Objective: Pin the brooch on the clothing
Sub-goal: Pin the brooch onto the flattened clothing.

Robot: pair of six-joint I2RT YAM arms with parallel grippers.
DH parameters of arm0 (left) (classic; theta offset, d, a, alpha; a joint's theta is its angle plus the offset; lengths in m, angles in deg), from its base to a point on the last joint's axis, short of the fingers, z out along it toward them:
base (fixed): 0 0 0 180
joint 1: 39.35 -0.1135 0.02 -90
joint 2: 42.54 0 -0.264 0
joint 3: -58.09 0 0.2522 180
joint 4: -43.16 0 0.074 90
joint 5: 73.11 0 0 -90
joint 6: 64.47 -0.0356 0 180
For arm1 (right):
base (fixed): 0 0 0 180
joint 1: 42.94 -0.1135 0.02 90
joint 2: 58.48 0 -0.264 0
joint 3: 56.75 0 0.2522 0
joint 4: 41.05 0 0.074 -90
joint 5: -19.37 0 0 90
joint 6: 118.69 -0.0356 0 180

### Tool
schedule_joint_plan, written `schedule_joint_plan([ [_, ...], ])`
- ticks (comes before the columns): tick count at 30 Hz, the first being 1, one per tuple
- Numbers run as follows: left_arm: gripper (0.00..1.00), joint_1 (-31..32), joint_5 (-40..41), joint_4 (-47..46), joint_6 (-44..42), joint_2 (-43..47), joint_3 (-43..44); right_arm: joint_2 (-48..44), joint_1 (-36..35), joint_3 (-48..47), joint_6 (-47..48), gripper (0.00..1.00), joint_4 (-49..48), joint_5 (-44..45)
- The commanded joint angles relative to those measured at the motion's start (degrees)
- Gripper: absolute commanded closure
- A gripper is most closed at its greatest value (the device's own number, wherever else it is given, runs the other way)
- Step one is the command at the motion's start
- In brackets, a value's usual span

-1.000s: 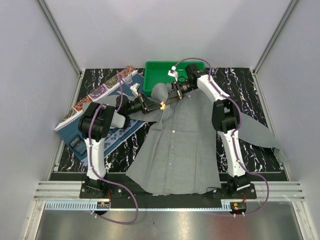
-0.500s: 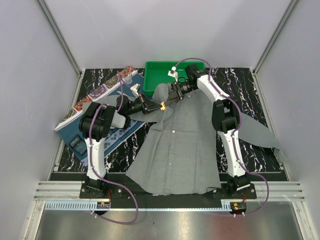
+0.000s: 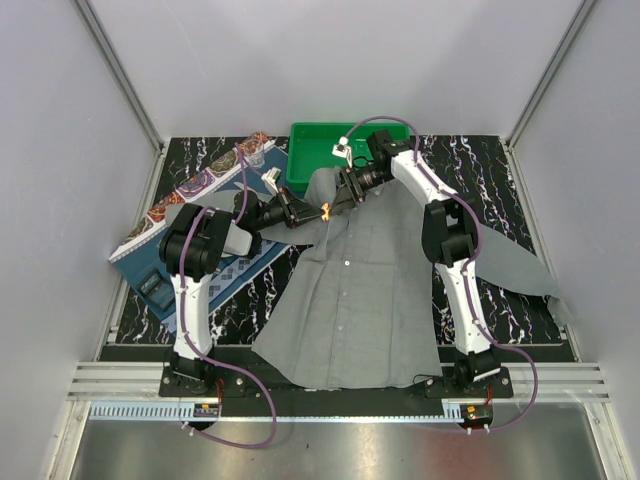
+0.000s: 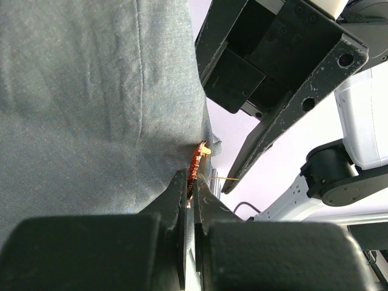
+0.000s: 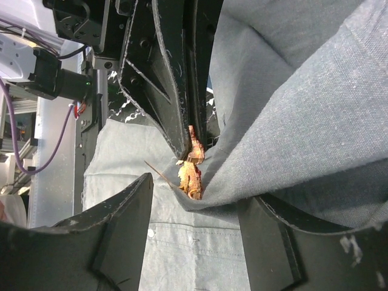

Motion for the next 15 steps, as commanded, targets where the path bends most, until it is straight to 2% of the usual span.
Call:
schedule_joint_plan([
  [1,1.0,0.31,0.78,-25.85,0.66,0.23,1.56,-2.55,-1.06,-0.59,-0.4,0.38,-2.24,1.65],
  [5,1.0,0.4,0.69,-25.85,0.49,0.32,1.64,-2.02,-1.15,-0.94,-1.63,0.44,-2.77,1.48],
  [7,1.0,0.4,0.6,-25.93,0.4,0.5,1.47,-2.02,-1.15,-1.12,-1.9,0.5,-2.77,1.39],
  [8,1.0,0.49,0.6,-25.85,0.23,0.58,1.38,-1.93,-1.06,-1.12,-2.16,0.56,-2.86,1.21],
  [11,1.0,0.57,0.34,-25.93,-0.21,0.67,1.29,-1.85,-1.15,-1.03,-2.16,0.63,-2.77,0.77],
  [15,1.0,0.84,-0.01,-25.93,-0.65,1.11,1.38,-1.84,-1.15,-1.12,-2.6,0.66,-2.77,1.03],
])
